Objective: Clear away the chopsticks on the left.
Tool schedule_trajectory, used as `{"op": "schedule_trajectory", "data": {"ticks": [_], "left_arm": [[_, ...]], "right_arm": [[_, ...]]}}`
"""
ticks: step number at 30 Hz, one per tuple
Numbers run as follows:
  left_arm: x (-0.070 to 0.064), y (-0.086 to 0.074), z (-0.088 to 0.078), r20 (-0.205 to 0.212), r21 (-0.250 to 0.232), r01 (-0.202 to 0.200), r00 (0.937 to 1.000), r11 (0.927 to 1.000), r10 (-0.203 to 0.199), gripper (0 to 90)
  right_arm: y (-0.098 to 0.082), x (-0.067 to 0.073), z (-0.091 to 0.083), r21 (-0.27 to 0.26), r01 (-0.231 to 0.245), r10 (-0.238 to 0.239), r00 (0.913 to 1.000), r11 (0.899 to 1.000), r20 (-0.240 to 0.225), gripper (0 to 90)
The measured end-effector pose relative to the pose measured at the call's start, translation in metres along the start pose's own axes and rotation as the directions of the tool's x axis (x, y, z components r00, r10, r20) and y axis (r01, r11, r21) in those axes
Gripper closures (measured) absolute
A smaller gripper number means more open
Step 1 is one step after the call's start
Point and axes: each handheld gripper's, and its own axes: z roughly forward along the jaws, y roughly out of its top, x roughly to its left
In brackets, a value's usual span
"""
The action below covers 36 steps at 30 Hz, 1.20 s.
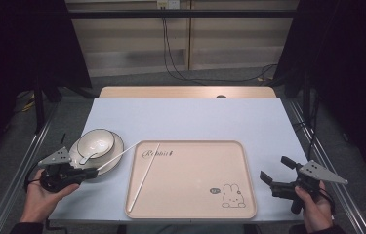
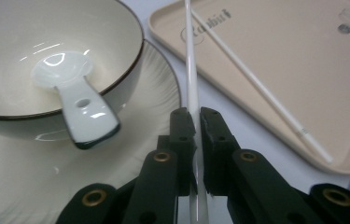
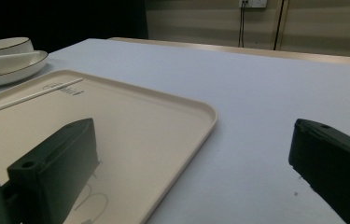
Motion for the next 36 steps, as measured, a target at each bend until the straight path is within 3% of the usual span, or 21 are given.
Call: {"op": "schedule_trajectory", "data": {"ticks": [11, 16, 21, 22, 25, 26, 28, 32, 34, 36], "left_arm": [[-0.033, 0.004, -0.002, -0.021, -0.043, 0.013, 0.9997, 0.999, -0.014, 84.4], [-0.051, 0.009, 0.001, -0.027, -0.044, 0.045, 0.9986, 0.998, -0.046, 84.3], [-0.062, 0.013, 0.003, -0.044, -0.079, 0.114, 0.9921, 0.9904, -0.118, 84.4], [-0.064, 0.013, 0.004, -0.04, -0.074, 0.117, 0.9919, 0.9904, -0.12, 84.4], [-0.076, 0.018, 0.01, -0.036, -0.064, 0.131, 0.9904, 0.9893, -0.133, 84.4], [-0.08, 0.021, 0.012, -0.049, -0.061, 0.125, 0.9905, 0.9903, -0.128, 84.4], [-0.083, 0.025, 0.015, -0.07, -0.06, 0.132, 0.9883, 0.9894, -0.136, 84.4], [-0.084, 0.027, 0.025, -0.07, -0.07, 0.155, 0.9847, 0.9855, -0.16, 84.4], [-0.082, 0.027, 0.032, -0.096, -0.064, 0.155, 0.9823, 0.9858, -0.161, 84.3], [-0.079, 0.026, 0.041, -0.107, -0.061, 0.185, 0.9759, 0.9809, -0.19, 84.3]], "right_arm": [[0.0, 0.001, 0.0, 0.003, 0.005, -0.005, 1.0, 1.0, -0.007, 0.7], [0.0, 0.001, 0.0, -0.002, -0.002, 0.002, 1.0, 1.0, -0.003, 0.7], [0.0, 0.0, 0.0, 0.0, 0.003, -0.003, 1.0, 1.0, -0.004, 0.7], [0.0, 0.001, 0.0, -0.003, -0.01, 0.01, 1.0, 1.0, -0.001, 0.7], [0.0, 0.0, 0.0, 0.004, 0.011, -0.011, 0.9999, 1.0, -0.002, 0.7], [0.0, 0.001, 0.0, -0.003, -0.007, 0.007, 1.0, 1.0, 0.0, 0.7], [0.0, 0.001, 0.0, 0.0, -0.001, 0.001, 1.0, 1.0, -0.004, 0.7], [0.0, 0.0, 0.0, 0.005, 0.014, -0.014, 0.9999, 1.0, -0.007, 0.7], [0.0, 0.001, -0.001, 0.003, 0.01, -0.01, 0.9999, 1.0, -0.008, 0.7], [0.0, 0.0, 0.0, 0.005, 0.022, -0.022, 0.9997, 1.0, -0.009, 0.7]]}}
